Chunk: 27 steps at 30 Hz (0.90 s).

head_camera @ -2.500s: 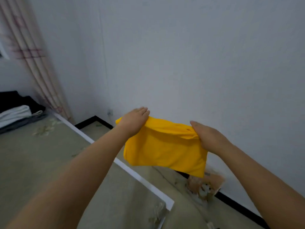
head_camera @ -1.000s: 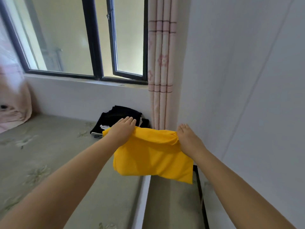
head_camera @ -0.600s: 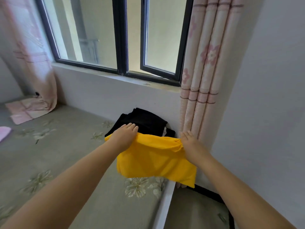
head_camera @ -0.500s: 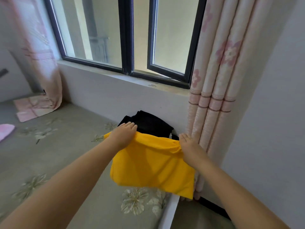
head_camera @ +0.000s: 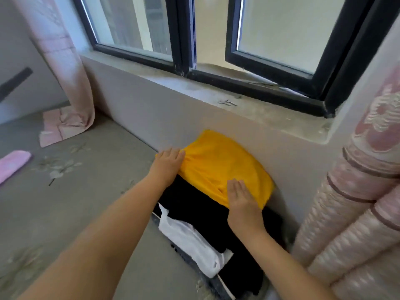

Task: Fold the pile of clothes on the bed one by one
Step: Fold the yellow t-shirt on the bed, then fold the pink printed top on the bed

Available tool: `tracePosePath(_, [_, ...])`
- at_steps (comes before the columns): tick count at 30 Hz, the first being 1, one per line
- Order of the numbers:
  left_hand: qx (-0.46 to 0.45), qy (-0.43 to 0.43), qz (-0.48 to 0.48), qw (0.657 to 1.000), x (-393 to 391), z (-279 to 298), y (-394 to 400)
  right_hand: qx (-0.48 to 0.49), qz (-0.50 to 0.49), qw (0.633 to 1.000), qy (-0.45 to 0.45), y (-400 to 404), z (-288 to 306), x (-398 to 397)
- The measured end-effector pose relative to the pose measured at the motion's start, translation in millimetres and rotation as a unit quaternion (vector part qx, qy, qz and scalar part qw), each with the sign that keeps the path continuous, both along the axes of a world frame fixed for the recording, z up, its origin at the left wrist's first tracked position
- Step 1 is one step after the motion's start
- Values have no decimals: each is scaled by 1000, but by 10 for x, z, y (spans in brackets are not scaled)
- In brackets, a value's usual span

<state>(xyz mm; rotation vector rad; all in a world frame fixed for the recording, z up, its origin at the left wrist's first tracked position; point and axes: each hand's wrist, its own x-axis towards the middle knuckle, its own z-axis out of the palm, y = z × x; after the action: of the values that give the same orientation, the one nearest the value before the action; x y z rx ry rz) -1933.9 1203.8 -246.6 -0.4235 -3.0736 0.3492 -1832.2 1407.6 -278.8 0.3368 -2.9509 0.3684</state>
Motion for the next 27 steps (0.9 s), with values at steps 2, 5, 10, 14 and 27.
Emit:
tracePosePath(2, [-11,-102,-5,995,37,-500,-26,51,35,988,-141,-76,-512,-22])
tracePosePath(5, [28,-221,-38,974,242,-1071,-10,96,26,976,-194,-151,-992,20])
tracePosePath(10, [148,-174,-22,973,433,-1364,-101,94,13,993,-67,-310,-1014,104])
tracePosePath(14, [171,-113,44,978,762,-1394,-581,128,49,990,-30,-790,-861,214])
tracePosePath(27, [122,-60,419,898,3687,-1875,-4808,49,367,923,-103,-5117,-1609,1453])
